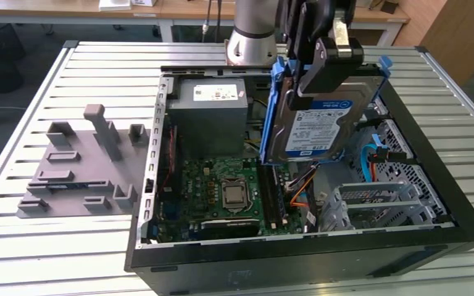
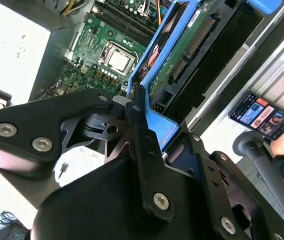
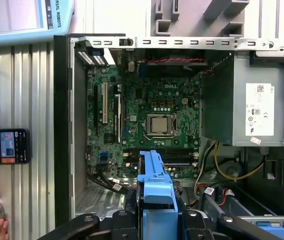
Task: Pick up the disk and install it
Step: 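Insert the disk into the insertion slot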
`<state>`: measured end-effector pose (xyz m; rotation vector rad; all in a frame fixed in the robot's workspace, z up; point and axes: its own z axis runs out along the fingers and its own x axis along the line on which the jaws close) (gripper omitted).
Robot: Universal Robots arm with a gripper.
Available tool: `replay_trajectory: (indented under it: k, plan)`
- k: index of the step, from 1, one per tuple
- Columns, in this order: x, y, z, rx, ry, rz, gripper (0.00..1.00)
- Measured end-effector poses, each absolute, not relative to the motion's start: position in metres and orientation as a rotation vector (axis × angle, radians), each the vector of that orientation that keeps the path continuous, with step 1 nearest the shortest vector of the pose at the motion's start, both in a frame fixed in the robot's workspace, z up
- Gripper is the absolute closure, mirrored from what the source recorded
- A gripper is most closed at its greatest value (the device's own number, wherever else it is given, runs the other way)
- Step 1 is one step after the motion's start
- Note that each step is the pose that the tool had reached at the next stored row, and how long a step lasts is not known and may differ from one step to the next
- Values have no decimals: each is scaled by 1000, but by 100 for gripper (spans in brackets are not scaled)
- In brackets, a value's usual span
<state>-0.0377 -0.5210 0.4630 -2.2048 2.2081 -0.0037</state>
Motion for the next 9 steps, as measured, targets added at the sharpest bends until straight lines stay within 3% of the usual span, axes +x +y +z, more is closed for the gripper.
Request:
replay_trajectory:
  k: [9]
  plan:
    - [-36, -535, 462, -2204, 2209, -4, 64]
